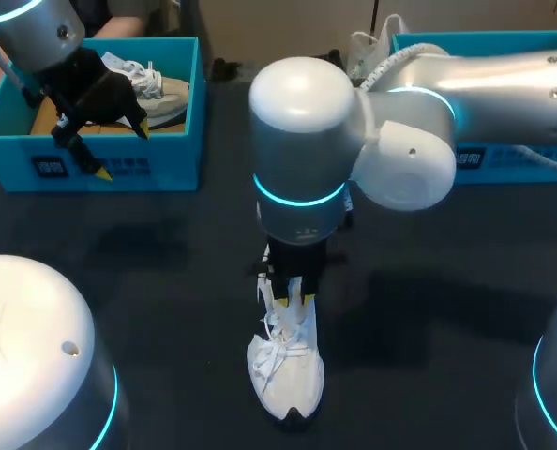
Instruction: Take the shoe out of the shoebox, open the shoe tongue, remove and reinsert the insole, then place the shoe into the shoebox
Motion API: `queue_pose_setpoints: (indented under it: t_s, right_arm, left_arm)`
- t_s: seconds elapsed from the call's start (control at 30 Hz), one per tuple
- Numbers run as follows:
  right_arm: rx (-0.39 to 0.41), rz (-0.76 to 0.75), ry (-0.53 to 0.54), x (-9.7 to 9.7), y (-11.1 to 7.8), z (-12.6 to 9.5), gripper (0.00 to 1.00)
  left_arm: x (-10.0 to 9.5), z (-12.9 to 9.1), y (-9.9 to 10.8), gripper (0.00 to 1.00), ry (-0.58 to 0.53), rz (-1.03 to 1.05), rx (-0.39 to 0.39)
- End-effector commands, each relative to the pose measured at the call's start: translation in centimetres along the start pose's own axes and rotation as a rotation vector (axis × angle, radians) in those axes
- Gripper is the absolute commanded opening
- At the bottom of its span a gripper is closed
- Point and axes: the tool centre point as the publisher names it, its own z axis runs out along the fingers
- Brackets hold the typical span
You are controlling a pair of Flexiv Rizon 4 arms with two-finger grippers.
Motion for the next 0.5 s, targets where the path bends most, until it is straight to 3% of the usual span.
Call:
queue_pose_setpoints:
  t_s: [0.03,0.2,0.5]
  right_arm:
    - [-0.01,-0.025,0.003,0.2,0.1,-1.2,0.24]
    - [-0.02,-0.065,-0.035,0.7,0.4,-2.0,0.26]
    - [-0.012,-0.16,0.031,-0.2,2.9,0.8,0.28]
  left_arm:
    - [0.1,0.0,0.0,1.0,-0.001,0.001,-0.002]
    - [0.1,0.0,0.0,1.0,-0.001,0.001,-0.002]
    - [0.1,0.0,0.0,1.0,-0.001,0.001,-0.002]
